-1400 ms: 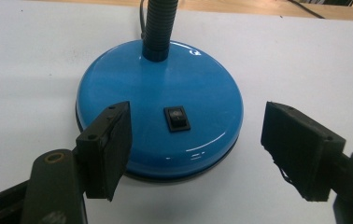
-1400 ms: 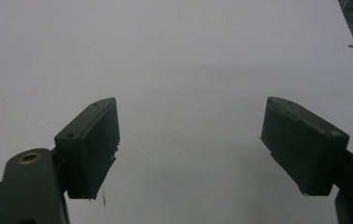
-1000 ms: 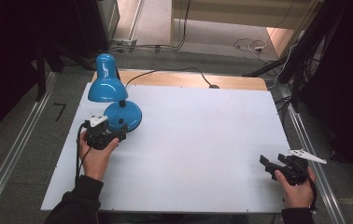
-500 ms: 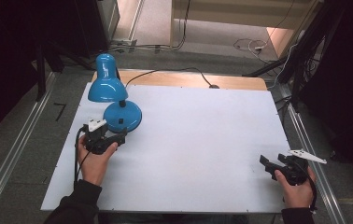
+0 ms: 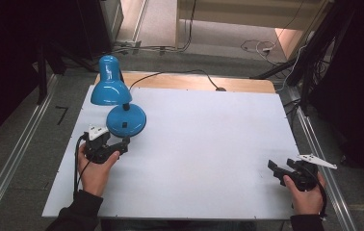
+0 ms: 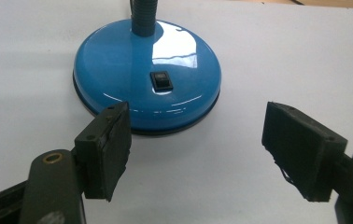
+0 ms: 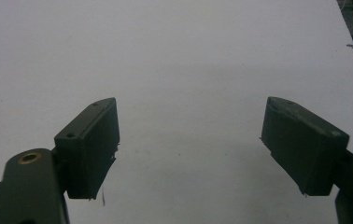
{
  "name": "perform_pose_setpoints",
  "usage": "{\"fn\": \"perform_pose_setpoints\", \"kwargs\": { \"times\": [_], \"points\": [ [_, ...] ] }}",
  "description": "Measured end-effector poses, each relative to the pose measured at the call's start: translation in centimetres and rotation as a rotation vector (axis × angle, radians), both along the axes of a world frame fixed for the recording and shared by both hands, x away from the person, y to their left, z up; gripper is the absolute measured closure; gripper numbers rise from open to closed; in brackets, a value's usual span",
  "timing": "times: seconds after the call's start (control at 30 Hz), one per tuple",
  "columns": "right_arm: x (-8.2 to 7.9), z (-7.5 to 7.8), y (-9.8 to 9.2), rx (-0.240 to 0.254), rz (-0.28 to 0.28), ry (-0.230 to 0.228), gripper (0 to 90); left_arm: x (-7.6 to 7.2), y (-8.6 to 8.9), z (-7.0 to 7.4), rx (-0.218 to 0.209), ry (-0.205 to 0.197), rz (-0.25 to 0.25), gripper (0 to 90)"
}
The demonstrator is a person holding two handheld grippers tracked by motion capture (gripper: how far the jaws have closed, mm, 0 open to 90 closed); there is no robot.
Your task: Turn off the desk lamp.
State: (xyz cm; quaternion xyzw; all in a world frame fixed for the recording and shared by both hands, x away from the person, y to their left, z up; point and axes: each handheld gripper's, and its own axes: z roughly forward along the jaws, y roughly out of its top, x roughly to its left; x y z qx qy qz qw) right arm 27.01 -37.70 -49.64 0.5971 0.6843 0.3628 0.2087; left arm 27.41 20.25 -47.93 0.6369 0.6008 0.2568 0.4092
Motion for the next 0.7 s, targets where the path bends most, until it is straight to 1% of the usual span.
{"fn": "perform_pose_setpoints", "kwargs": {
  "times": [0.23,0.5,0.7],
  "points": [
    [0.0,0.0,0.0,0.001,-0.001,0.000,18.1,-0.5,0.1,0.0,-0.006,-0.001,0.000,25.0],
    [0.0,0.0,0.0,-0.002,0.000,-0.001,18.1,-1.1,0.1,-0.2,-0.003,-0.002,-0.006,24.5],
    [0.0,0.0,0.0,-0.003,-0.001,0.001,18.1,-1.7,0.5,-0.3,-0.002,0.006,-0.001,24.3]
  ]
}}
